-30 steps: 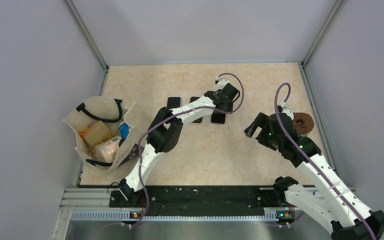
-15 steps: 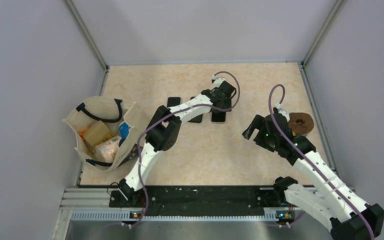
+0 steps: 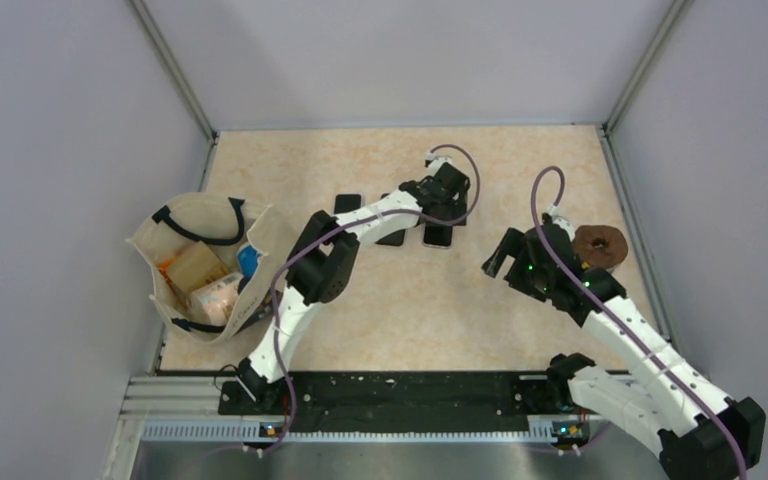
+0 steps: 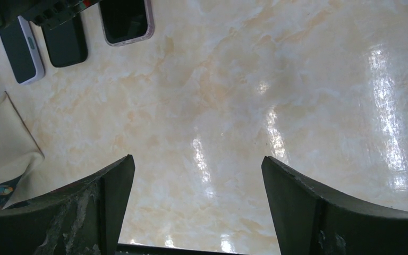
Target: Put the phone into the phone case
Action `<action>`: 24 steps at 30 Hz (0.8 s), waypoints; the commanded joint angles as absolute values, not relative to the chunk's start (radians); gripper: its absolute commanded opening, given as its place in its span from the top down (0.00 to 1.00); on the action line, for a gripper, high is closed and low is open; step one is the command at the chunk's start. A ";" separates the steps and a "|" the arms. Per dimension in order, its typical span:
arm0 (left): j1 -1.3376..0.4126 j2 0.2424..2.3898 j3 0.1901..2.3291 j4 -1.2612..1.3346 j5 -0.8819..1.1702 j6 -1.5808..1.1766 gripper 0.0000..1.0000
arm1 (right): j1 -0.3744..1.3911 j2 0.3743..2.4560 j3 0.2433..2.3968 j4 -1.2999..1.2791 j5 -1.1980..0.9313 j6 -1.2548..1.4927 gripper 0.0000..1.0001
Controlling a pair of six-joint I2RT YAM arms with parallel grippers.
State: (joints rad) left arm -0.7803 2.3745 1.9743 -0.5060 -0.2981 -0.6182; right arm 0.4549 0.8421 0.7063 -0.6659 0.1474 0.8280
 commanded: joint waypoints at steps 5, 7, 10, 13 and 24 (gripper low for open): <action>-0.776 1.966 1.666 -0.339 -0.258 -0.581 0.01 | 0.450 0.888 0.762 -0.598 0.162 0.774 0.10; -0.776 1.859 1.554 -0.338 -0.268 -0.579 0.01 | 0.450 0.903 0.770 -0.579 0.165 0.764 0.09; -0.776 1.693 1.379 -0.364 -0.299 -0.594 0.01 | 0.450 0.927 0.773 -0.545 0.155 0.755 0.09; -0.774 1.503 1.192 -0.359 -0.325 -0.623 0.01 | 0.450 0.951 0.775 -0.513 0.150 0.747 0.09; -0.759 1.245 0.966 -0.434 -0.374 -0.673 0.01 | 0.450 1.022 0.768 -0.446 0.170 0.710 0.08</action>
State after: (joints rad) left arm -0.7628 1.2682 0.9745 -0.4278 -0.3565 -0.6544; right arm 0.4549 1.0000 0.7277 -0.4896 0.1524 0.7364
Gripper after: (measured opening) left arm 0.990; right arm 0.915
